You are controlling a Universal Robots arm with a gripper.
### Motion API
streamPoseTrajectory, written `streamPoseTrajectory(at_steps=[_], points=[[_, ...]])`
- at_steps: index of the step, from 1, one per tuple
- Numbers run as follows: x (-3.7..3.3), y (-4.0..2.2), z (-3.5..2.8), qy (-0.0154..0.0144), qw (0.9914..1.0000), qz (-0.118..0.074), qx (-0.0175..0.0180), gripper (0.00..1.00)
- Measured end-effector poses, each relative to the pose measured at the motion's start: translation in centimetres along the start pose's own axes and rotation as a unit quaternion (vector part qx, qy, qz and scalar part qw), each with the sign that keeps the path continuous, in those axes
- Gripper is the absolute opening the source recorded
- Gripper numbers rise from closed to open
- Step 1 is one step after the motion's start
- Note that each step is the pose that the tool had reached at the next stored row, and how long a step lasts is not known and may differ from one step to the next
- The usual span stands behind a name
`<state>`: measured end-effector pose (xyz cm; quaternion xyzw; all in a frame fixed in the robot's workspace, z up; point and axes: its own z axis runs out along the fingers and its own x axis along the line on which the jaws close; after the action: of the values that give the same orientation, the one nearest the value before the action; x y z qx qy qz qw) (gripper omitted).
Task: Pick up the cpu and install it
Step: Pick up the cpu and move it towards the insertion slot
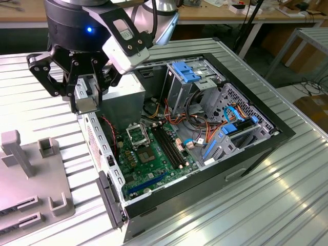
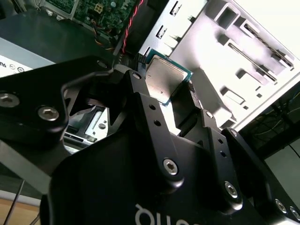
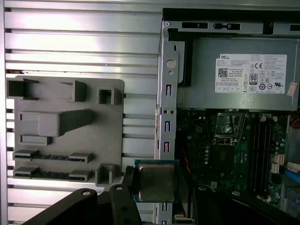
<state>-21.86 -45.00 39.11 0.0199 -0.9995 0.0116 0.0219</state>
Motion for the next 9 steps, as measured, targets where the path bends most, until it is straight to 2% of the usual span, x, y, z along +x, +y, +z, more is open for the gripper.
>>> streamPoseTrajectory(at_steps=[9], points=[[-0.88,-0.04,-0.04,0.0000,1.00000,0.000,0.0000,0.47]])
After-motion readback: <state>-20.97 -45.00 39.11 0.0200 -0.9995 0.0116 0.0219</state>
